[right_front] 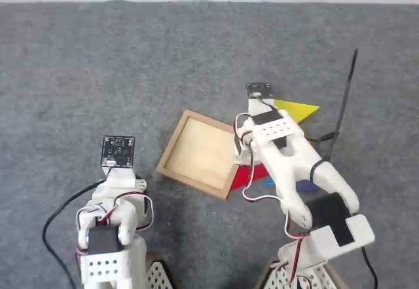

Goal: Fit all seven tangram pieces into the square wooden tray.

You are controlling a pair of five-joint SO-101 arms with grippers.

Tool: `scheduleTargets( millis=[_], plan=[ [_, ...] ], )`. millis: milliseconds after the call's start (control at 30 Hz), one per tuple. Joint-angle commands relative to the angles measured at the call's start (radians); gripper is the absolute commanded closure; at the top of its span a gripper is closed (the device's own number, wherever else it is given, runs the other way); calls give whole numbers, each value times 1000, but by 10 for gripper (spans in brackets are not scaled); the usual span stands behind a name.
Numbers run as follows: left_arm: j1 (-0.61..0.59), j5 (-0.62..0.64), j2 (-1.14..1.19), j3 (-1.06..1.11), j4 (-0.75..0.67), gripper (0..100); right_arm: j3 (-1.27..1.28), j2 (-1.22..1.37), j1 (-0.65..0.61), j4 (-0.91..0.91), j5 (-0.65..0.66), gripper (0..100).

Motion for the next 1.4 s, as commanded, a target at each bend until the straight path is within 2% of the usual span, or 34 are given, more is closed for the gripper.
scheduleTargets(
  millis=[0, 167, 333, 500, 633, 833, 967, 1100, 1267, 1367],
  plan=[
    [-3, 17, -18, -13, 5, 982, 14, 56, -31, 47, -9, 799],
    [-3, 17, -18, -13, 5, 982, 28, 19, -65, 18, -18, 773],
    [-3, 17, -18, -13, 5, 982, 176, -216, -5, -61, -54, 785],
    [-3, 17, -18, -13, 5, 982, 272, -377, -31, -62, -106, 782],
    [-3, 17, -18, -13, 5, 982, 255, -360, -154, -81, -288, 776],
    [-3, 17, -18, -13, 5, 982, 175, -252, -202, -93, -330, 735],
    [-3, 17, -18, -13, 5, 982, 133, -114, -166, -101, -330, 735],
    [-3, 17, -18, -13, 5, 982, 71, -5, -45, -85, -330, 735],
    [-3, 17, -18, -13, 5, 982, 37, 12, 25, -33, -325, 738],
    [-3, 17, -18, -13, 5, 982, 31, 12, 71, -42, -290, 790]
  ],
)
